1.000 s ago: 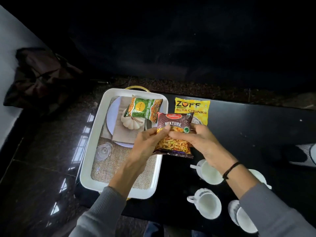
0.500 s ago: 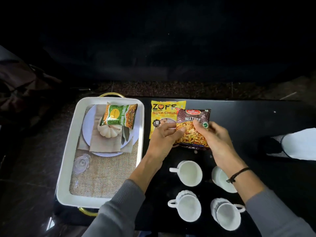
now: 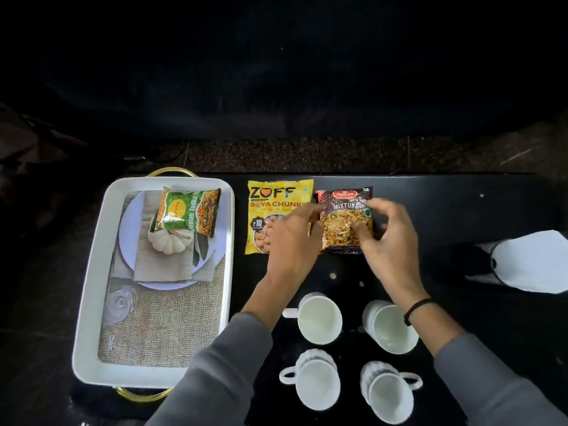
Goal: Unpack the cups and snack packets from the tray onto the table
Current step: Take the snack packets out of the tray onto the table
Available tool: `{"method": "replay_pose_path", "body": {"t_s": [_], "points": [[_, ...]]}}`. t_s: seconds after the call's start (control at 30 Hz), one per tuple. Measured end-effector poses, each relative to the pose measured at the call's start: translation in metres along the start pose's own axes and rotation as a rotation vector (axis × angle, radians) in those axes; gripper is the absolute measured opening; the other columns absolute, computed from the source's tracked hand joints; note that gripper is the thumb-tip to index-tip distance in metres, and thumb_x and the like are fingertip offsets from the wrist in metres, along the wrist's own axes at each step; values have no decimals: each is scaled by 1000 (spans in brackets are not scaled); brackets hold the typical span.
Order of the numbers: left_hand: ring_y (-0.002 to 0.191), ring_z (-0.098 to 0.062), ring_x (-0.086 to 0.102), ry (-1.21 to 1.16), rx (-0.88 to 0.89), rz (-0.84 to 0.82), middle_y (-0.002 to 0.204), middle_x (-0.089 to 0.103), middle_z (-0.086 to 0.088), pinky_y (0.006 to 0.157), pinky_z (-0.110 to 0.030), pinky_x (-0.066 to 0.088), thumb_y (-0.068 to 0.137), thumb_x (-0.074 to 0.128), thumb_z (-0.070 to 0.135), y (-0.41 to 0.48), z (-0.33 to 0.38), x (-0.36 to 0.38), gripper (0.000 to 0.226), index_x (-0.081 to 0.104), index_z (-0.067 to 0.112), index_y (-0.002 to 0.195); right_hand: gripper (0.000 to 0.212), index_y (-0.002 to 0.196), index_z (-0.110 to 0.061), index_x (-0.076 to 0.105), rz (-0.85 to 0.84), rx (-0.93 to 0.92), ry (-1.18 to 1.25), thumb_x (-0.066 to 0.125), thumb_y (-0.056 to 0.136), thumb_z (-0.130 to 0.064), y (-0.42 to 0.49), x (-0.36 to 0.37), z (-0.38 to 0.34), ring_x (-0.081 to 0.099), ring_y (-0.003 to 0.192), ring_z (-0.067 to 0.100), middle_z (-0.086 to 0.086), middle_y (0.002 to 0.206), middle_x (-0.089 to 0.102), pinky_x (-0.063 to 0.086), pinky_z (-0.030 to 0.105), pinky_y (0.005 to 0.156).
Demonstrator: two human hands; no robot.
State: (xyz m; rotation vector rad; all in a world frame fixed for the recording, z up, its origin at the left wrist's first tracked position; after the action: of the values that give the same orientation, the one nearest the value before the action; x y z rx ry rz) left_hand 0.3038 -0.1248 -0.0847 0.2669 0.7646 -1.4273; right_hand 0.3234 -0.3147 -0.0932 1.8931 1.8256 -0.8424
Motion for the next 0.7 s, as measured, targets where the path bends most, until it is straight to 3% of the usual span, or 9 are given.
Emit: {"method": "replay_pose_path", "body": {"t_s": [0.1, 0.27, 0.5, 0.7], "points": [[138, -20, 52, 208, 193, -114, 153, 53, -5, 112, -34, 45, 101, 55, 7, -7, 19, 20, 43, 57, 14, 144, 29, 115, -11, 74, -80, -158, -166, 77, 86, -9, -4, 13, -21, 51, 124, 21, 0, 130, 62, 45, 41, 105], [148, -24, 36, 396, 240, -225, 164, 35, -6, 118, -37, 37, 101, 51, 6, -12, 18, 45, 52, 44, 11, 152, 28, 114, -13, 76, -135, -153, -257, 76, 86, -11, -7, 23, -23, 48, 124, 24, -2, 133, 61, 43, 45, 104], [142, -25, 46, 304, 258, -101, 154, 50, -9, 111, -38, 43, 100, 54, 5, -20, 20, 8, 44, 55, 7, 143, 23, 108, -18, 74, -150, -165, -220, 77, 86, -15, -11, 24, -49, 48, 121, 22, -3, 123, 63, 44, 43, 103], [126, -30, 60, 255, 138, 123, 137, 64, -14, 98, -34, 49, 92, 62, -2, -35, -29, -78, 36, 67, 1, 128, 14, 100, -17, 74, -250, -285, -146, 75, 87, -12, -20, 73, -113, 54, 118, 16, -3, 118, 65, 40, 27, 100]]}}
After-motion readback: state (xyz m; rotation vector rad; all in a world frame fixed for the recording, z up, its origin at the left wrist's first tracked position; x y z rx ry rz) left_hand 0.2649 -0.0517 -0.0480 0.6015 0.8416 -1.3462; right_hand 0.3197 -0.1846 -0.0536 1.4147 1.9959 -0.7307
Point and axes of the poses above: each hand's wrist, its own y-axis towards the middle knuckle, its own x-axis out of the palm, z = x × y, the point moved 10 cm from there along y, towards the middle knuckle
